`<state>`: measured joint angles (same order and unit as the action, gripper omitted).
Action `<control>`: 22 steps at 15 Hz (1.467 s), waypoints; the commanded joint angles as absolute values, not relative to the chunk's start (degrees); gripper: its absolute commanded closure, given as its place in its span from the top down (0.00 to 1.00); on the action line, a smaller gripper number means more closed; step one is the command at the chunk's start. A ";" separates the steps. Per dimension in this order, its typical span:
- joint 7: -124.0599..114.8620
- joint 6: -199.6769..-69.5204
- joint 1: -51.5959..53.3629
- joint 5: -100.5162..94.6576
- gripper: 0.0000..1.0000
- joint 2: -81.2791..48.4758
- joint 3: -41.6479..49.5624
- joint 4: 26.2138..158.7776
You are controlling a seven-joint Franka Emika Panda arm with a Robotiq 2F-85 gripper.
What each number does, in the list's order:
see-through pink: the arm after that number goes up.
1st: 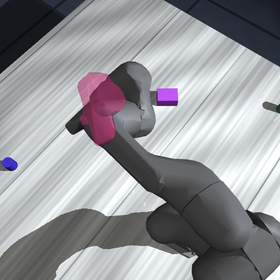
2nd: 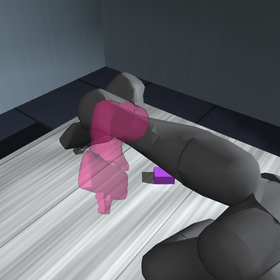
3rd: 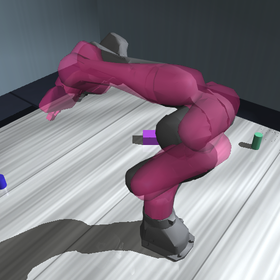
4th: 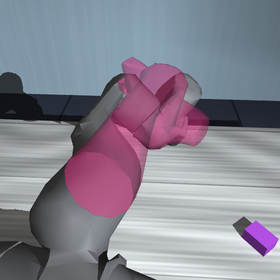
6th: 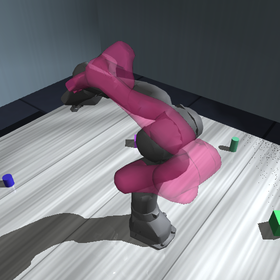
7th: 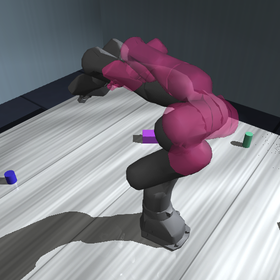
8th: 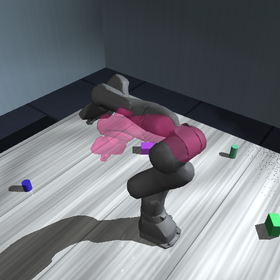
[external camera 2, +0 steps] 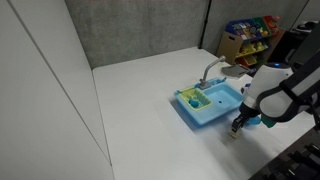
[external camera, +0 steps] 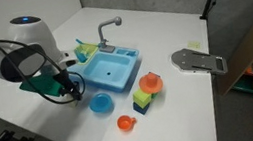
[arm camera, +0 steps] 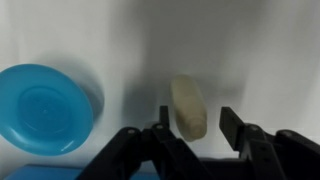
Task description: Move the toy bottle from the table to the plate rack on the toy sink
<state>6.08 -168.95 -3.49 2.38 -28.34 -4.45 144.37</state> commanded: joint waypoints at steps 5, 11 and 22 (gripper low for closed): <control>6.32 -164.51 -4.83 2.80 0.10 -21.92 -5.70 144.43; 6.85 -155.10 -4.53 6.02 0.10 -14.51 -6.54 141.51; 6.70 -149.47 -2.50 9.20 0.31 -11.41 -4.84 136.40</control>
